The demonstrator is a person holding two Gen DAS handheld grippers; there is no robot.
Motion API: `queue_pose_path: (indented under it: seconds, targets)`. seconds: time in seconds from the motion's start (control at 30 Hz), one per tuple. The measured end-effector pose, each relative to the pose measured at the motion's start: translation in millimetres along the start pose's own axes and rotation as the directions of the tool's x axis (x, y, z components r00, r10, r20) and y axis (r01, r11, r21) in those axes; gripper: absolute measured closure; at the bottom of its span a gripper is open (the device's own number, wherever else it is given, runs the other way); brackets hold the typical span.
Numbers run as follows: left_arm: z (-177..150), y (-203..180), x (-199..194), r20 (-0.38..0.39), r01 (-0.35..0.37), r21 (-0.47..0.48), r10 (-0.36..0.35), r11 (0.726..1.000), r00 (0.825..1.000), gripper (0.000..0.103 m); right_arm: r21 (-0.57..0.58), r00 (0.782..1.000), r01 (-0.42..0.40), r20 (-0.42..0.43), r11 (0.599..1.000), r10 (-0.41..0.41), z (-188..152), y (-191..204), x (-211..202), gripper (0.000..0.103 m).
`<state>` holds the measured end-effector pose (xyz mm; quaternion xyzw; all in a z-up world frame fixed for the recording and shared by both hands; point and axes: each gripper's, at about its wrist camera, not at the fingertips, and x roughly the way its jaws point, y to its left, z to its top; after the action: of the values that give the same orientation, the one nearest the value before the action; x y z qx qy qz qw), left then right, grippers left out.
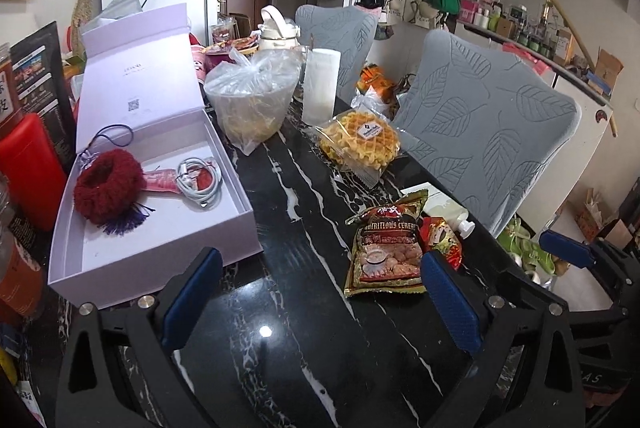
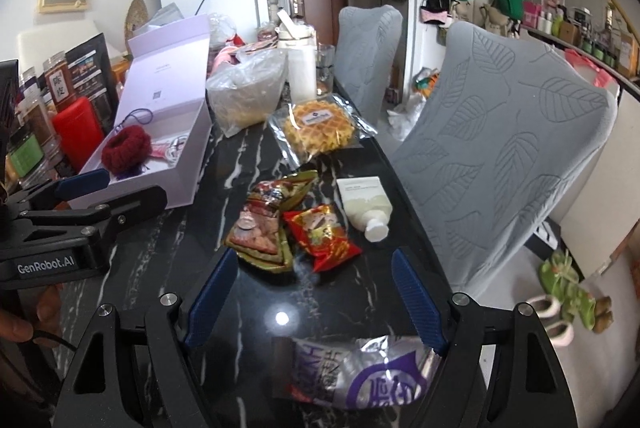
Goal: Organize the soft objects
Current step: 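Move the left tool to the Nutritious Cereal bag while the right tool approaches the hand cream tube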
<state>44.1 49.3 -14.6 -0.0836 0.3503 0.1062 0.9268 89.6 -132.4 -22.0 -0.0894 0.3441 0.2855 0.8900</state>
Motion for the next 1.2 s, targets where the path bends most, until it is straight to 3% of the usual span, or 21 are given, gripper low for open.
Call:
queue_pose_path:
  seconds: [0.47,0.8,1.2]
  targets:
    - [13.9,-21.8,49.8,-0.086,0.022,0.008,-0.021,1.000,0.996,0.002,0.020,0.997,0.023,-0.069,1.000,-0.022,22.3,-34.3,37.1,0.023]
    - [15.3,-28.1,90.9,-0.175,0.001,0.045,0.007,0.999,0.984,0.002,0.047,0.990,0.026,-0.140,0.999,-0.019,36.2,-51.3,75.7,0.023]
    - [20.4,-23.4,109.2,-0.236,0.075,0.004,-0.072,0.997,0.969,0.002,0.081,0.961,-0.017,-0.272,0.997,0.039,53.5,-61.6,123.8,0.023]
